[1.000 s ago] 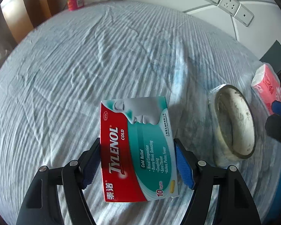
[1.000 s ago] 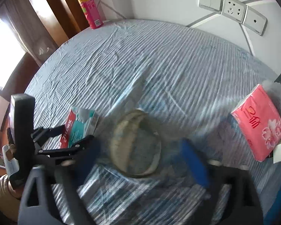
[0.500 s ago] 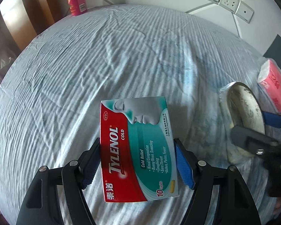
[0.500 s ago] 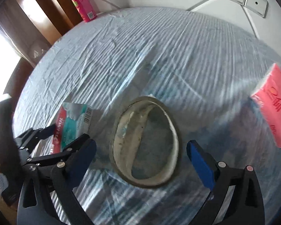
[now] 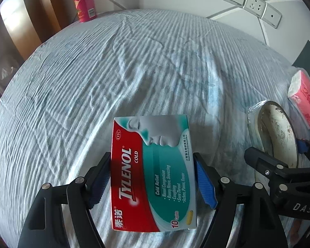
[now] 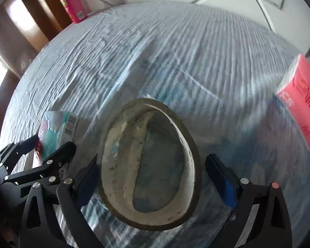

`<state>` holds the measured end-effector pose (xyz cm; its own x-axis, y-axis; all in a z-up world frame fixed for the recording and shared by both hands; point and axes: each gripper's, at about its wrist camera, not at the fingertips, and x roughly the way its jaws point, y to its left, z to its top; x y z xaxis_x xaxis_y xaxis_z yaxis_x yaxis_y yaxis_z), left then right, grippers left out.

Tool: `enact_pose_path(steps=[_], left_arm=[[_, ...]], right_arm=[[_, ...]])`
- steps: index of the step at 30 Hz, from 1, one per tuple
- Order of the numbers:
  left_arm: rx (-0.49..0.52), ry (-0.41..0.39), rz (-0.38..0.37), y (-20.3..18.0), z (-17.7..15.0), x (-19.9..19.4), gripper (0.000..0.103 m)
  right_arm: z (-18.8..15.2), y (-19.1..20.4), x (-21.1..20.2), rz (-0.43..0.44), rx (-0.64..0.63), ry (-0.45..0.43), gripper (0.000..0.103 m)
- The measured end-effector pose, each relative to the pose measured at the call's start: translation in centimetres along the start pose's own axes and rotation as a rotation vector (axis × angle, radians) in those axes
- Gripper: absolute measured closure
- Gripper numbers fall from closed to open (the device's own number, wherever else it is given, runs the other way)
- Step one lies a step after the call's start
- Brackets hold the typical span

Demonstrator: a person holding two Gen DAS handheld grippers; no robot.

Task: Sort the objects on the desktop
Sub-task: 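Grasp clear tape roll by its rim with the right tool, then carry Tylenol box and tape roll into the blue crate and open both tools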

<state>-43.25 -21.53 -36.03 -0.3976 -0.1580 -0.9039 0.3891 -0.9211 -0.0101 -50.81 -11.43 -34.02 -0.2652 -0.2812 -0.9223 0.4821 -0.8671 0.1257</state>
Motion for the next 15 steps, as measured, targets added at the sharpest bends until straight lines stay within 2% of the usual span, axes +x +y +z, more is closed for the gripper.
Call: enact_pose_path(steps=[6, 7, 8, 15], left_arm=[[-0.008, -0.018, -0.002, 0.0, -0.2, -0.4, 0.032], [-0.011, -0.019, -0.002, 0.1, -0.3, -0.5, 0.032], [-0.014, -0.02, -0.002, 0.2, -0.4, -0.6, 0.032], [0.015, -0.08, -0.002, 0.3, -0.3, -3.4, 0.032]], right_arm=[[-0.3, 0.4, 0.1, -0.017, -0.001, -0.01, 0.004], [-0.4, 0.4, 0.0, -0.02, 0.006, -0.014, 0.011], [-0.6, 0.6, -0.3, -0.02, 0.005, -0.028, 0.026], [-1.1, 0.8, -1.4, 0.002, 0.04, -0.033, 0.027]])
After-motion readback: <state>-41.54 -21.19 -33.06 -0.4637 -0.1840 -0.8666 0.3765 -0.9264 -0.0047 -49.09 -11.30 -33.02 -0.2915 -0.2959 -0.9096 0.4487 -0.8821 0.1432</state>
